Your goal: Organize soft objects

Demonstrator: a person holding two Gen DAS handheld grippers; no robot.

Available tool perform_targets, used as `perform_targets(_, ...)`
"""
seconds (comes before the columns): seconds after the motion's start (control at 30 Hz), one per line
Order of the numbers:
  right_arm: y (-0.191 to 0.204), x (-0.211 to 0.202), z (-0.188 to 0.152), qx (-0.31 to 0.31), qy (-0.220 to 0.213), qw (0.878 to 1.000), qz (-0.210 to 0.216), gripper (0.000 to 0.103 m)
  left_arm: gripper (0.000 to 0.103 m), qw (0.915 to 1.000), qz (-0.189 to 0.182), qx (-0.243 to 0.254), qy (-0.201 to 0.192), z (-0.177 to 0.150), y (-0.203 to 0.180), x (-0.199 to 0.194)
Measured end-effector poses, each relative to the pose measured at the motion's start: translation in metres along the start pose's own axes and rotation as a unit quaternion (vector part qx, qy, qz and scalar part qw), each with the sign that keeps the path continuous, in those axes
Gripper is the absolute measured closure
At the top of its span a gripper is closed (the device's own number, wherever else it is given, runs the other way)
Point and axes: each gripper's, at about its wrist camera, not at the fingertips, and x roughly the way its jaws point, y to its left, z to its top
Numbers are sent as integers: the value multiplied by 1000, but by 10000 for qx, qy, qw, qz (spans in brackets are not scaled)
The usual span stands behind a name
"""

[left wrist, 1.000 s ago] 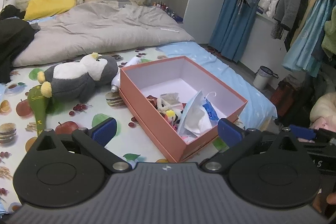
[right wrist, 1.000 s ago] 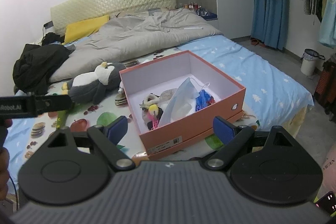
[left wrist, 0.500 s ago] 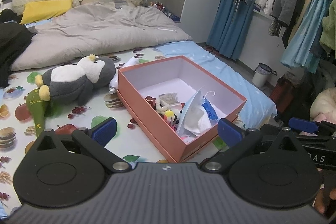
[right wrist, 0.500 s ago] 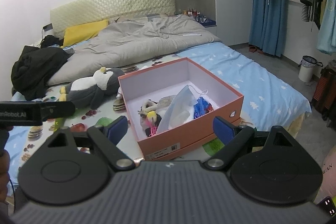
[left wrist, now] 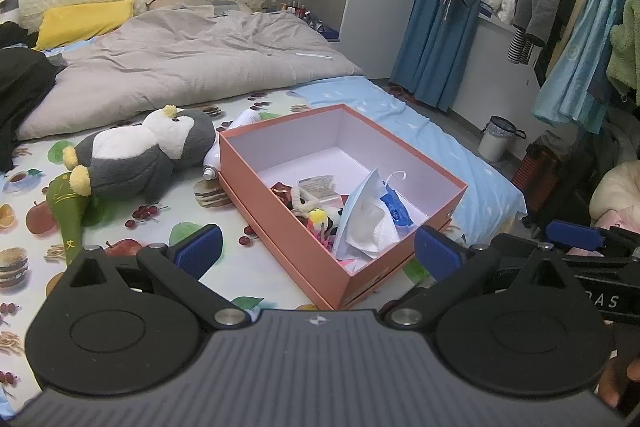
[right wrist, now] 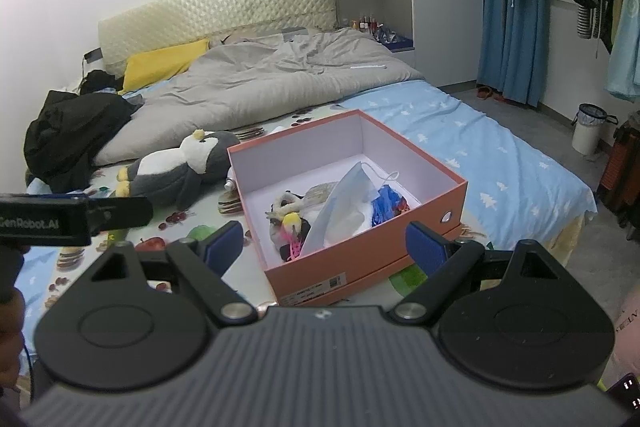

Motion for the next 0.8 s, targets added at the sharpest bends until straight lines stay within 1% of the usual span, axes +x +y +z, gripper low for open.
perform_targets(0.8,2,0,-1,-9,-18,10000,-57,13,0,10000,-31,-57,-5,-1,-1,5)
